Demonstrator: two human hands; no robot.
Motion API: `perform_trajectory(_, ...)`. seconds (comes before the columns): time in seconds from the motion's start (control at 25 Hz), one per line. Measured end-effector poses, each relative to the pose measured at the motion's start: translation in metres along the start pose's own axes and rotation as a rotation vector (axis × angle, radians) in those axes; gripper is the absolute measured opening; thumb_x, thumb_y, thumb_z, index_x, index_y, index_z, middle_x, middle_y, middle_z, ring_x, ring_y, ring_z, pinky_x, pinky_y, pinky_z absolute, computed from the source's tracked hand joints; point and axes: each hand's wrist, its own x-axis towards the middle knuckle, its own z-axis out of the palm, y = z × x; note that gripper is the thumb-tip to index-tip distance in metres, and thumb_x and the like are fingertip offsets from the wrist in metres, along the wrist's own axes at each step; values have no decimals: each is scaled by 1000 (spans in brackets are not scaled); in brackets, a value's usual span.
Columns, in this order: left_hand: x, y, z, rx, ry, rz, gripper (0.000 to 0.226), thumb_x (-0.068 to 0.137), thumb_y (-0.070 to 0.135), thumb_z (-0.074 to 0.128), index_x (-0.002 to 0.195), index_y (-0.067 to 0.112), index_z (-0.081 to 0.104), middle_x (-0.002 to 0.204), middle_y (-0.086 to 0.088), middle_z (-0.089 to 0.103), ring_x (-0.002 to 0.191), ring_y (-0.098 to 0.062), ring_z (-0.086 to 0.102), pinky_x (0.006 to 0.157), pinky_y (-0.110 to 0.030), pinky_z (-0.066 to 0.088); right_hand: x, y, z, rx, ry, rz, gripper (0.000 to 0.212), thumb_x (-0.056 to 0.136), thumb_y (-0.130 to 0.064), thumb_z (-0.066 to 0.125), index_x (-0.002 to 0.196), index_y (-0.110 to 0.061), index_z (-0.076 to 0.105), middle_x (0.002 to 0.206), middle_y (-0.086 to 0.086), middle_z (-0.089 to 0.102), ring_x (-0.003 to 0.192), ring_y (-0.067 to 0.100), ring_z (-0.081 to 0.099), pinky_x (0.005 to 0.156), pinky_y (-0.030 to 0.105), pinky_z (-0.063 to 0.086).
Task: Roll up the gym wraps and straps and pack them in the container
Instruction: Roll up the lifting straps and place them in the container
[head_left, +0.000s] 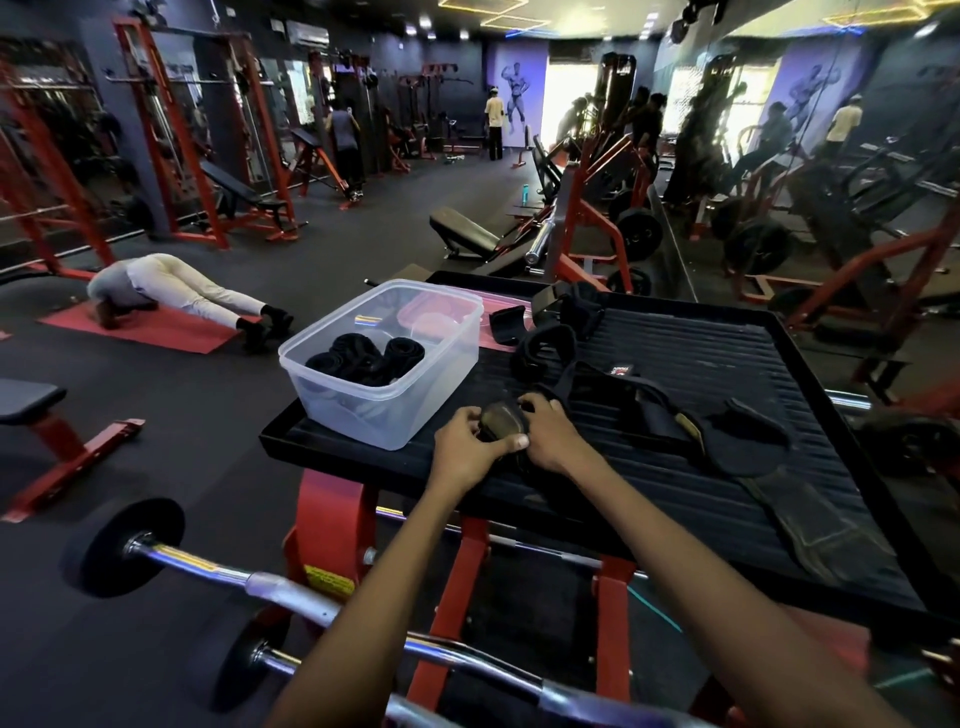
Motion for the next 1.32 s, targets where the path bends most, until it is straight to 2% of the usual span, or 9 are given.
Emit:
perform_trajectory(0.16, 0, -1, 8, 69, 102, 48, 62, 62, 49, 80, 107, 17, 53, 113, -4, 59, 102, -18, 56, 84, -27, 43, -12, 9, -26, 569, 388, 99, 26, 91, -2, 49, 111, -3, 65, 116, 15, 65, 103, 24, 60, 97, 31, 44)
perform_trajectory(0.28, 3, -2, 9, 16, 114, 83, 60, 65, 45, 80, 111, 19, 50, 113, -1, 57, 102, -16, 54, 86, -27, 44, -23, 33, -59, 506, 730, 235, 30, 86, 3, 48, 109, -6, 63, 109, 13, 59, 101, 23, 57, 91, 27, 42)
perform_trajectory(0.52, 15, -6, 9, -41, 219, 158, 61, 69, 22, 80, 122, 16, 50, 120, -3, 54, 98, -16, 55, 86, -20, 42, -8, 98, -89, 162, -36, 668, 43, 83, -17, 51, 126, -10, 52, 132, 18, 50, 118, 36, 51, 102, 43, 42)
perform_trajectory(0.72, 16, -6, 6, -280, 190, 76, 70, 66, 11, 83, 126, 11, 47, 118, -8, 56, 101, -13, 60, 77, -13, 47, -10, 89, -112, 263, 330, 599, 26, 88, -23, 50, 108, -12, 62, 117, 18, 60, 109, 37, 56, 98, 47, 43)
perform_trajectory(0.8, 16, -4, 8, -317, 226, 68, 59, 72, 10, 79, 124, 7, 50, 115, -7, 58, 98, -12, 59, 78, -15, 46, -12, 76, -127, 217, 306, 514, 24, 88, -24, 50, 108, -12, 54, 114, 18, 59, 101, 35, 58, 86, 41, 48)
perform_trajectory(0.92, 16, -3, 7, -276, 336, 9, 37, 84, 15, 66, 118, 6, 56, 115, -8, 62, 93, -13, 57, 82, -19, 42, -24, 43, -145, 702, 81, 352, 30, 87, -13, 53, 116, -18, 45, 88, 6, 58, 64, 15, 54, 54, 27, 45)
perform_trajectory(1.04, 20, -7, 7, -249, 350, -87, 36, 85, 7, 55, 121, 8, 56, 112, -8, 62, 94, -16, 56, 82, -22, 40, -39, 18, -148, 1357, -83, 185, 41, 88, 0, 31, 116, -23, 49, 82, 0, 56, 47, 8, 55, 44, 19, 43)
perform_trajectory(1.2, 23, -11, 6, -390, 299, -67, 36, 83, -2, 59, 118, 3, 55, 108, -9, 65, 91, -15, 61, 80, -22, 50, -25, 20, -119, 1449, -170, 128, 39, 83, 5, 27, 90, -18, 59, 87, 6, 53, 60, 13, 51, 51, 23, 44)
perform_trajectory(1.32, 21, -11, 5, -475, 213, -32, 47, 76, -20, 58, 119, -2, 53, 107, -11, 61, 97, -17, 59, 70, -7, 51, -20, 20, -105, 1513, -245, 85, 47, 86, 7, 27, 106, -16, 62, 102, 3, 65, 88, 17, 63, 71, 32, 53)
